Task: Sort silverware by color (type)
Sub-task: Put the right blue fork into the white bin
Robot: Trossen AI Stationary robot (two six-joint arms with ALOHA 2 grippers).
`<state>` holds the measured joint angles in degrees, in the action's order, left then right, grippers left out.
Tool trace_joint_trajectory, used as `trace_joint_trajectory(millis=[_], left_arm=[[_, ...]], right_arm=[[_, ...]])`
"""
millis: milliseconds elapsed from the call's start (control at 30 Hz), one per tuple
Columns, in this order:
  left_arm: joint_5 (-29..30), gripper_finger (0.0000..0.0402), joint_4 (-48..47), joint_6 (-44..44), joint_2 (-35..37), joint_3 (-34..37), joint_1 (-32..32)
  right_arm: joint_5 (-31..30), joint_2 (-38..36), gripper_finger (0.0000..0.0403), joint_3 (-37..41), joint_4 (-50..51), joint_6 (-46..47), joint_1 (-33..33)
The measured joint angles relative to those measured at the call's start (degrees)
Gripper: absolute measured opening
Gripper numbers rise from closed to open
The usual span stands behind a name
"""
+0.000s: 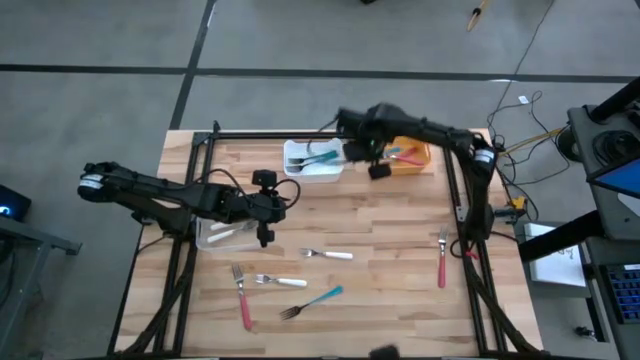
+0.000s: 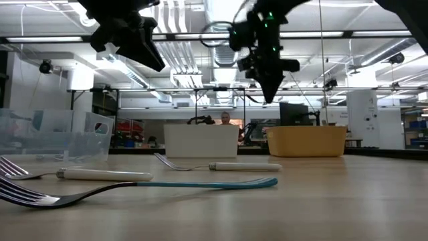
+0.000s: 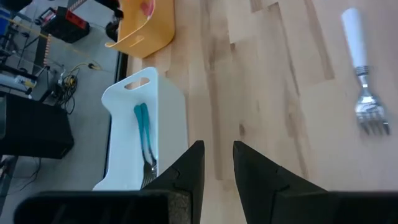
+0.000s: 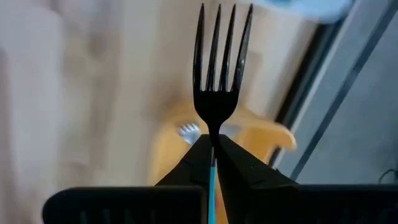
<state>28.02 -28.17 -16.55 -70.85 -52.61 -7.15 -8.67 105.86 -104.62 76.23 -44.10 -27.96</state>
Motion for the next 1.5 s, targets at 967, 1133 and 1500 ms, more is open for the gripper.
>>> trace_joint_trajectory(millis=[967,1133,1500], left_arm=[[-5.56,0.0066,1.47,-10.72,1.42,0.49,33.67],[-6.27,0.0066,2.37,-12.47,1.42,0.50,36.37],[-8.16,0.0066,3.26,-11.79,1.42,0.51,39.67]], right_arm=[[10.58,0.15,0.0009,10.74,-6.46,-10.73,-18.81],[10.15,0.17,0.0009,13.75,-7.19,-10.97,-18.84],[3.58,-0.55,0.0009,13.87,-16.15,-10.80,-18.65]])
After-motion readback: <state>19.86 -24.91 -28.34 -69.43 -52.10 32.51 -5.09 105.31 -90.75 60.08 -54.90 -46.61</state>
